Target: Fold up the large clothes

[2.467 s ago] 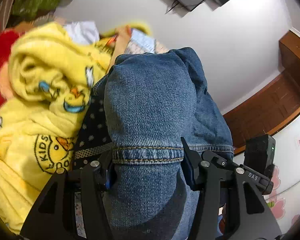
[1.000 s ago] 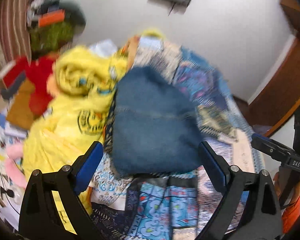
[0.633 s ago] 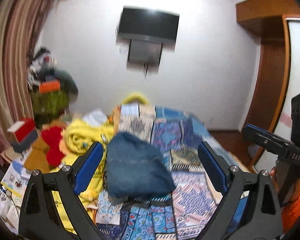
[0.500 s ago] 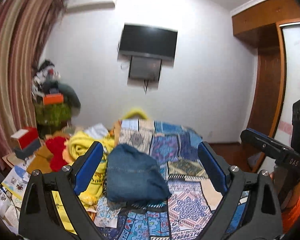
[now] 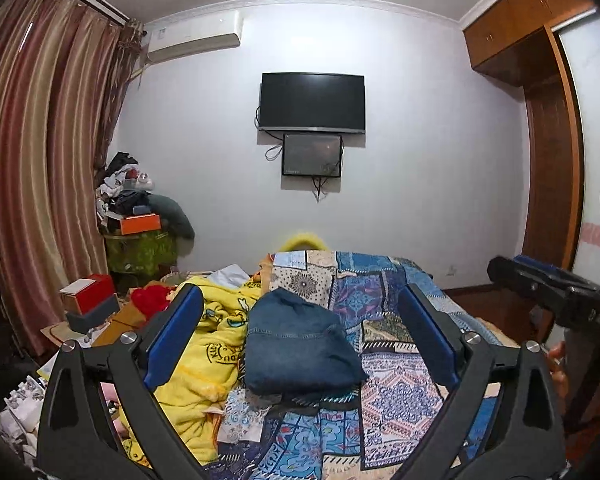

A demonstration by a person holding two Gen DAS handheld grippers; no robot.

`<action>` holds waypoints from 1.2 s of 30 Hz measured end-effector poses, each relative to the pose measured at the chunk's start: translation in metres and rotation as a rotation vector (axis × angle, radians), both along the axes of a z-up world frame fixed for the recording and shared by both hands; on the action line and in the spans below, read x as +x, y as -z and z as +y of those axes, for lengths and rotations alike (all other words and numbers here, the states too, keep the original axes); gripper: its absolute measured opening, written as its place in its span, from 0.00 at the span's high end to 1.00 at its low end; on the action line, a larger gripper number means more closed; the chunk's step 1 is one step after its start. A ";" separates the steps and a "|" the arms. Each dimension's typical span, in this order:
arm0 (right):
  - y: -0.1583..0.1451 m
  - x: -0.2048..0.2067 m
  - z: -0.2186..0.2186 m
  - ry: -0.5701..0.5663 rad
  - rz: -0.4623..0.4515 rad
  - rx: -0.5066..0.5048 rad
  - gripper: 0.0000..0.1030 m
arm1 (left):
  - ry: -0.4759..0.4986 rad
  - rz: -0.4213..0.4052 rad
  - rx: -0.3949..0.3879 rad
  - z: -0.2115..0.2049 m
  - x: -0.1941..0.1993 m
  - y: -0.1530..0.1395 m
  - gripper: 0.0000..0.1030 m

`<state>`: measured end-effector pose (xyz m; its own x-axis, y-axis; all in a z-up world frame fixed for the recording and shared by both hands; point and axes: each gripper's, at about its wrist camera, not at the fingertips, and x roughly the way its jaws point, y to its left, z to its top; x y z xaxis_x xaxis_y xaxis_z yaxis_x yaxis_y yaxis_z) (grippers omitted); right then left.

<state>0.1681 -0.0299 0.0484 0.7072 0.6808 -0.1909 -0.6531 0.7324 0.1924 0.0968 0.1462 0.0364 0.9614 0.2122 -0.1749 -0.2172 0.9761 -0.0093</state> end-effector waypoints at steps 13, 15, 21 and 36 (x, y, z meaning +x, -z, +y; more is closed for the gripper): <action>0.001 -0.009 -0.007 0.040 -0.033 -0.024 0.00 | 0.001 -0.005 0.006 -0.009 0.000 0.004 0.01; 0.000 -0.010 -0.007 0.041 -0.039 -0.030 0.00 | 0.004 -0.008 0.006 -0.009 -0.001 0.003 0.01; -0.002 -0.013 -0.007 0.050 -0.046 -0.040 0.00 | 0.008 -0.008 0.006 -0.011 0.000 0.003 0.01; -0.004 -0.017 -0.007 0.051 -0.053 -0.054 0.00 | 0.025 -0.009 -0.016 -0.011 0.001 -0.001 0.01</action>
